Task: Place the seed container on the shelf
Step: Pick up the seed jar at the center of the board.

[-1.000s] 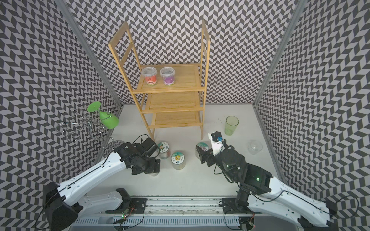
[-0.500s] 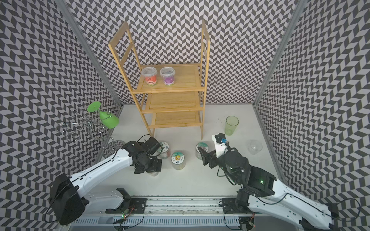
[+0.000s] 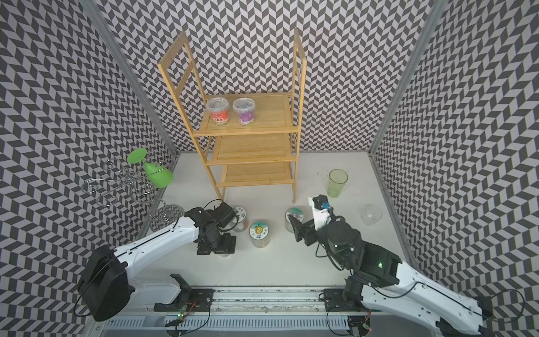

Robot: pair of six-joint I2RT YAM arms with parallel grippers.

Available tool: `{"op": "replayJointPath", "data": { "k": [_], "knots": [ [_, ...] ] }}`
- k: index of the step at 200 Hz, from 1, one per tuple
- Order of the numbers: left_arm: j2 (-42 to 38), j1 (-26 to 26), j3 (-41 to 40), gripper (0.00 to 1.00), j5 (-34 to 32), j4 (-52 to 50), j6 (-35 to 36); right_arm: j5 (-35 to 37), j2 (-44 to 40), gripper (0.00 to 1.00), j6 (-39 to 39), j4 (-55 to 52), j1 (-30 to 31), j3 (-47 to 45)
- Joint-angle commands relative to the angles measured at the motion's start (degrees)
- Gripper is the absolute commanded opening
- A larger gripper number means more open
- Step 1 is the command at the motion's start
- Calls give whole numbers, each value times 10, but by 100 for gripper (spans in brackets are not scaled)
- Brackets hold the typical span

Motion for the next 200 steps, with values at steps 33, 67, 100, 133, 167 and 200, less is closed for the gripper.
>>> {"op": "replayJointPath", "data": {
  "k": [33, 67, 100, 133, 167, 200],
  "knots": [
    [10, 19, -8, 89, 1, 33, 27, 3, 4, 90, -10, 19, 3, 2],
    [15, 26, -8, 84, 3, 33, 46, 7, 6, 90, -16, 19, 2, 5],
    [19, 30, -11, 83, 13, 38, 55, 7, 7, 90, -13, 19, 2, 4],
    [20, 29, -21, 82, 21, 41, 58, 7, 8, 90, -12, 22, 2, 2],
    [21, 30, -29, 81, 25, 45, 62, 7, 9, 89, -10, 27, 2, -2],
    [20, 30, -13, 78, 13, 34, 66, 7, 9, 89, -10, 28, 3, -1]
  ]
}}
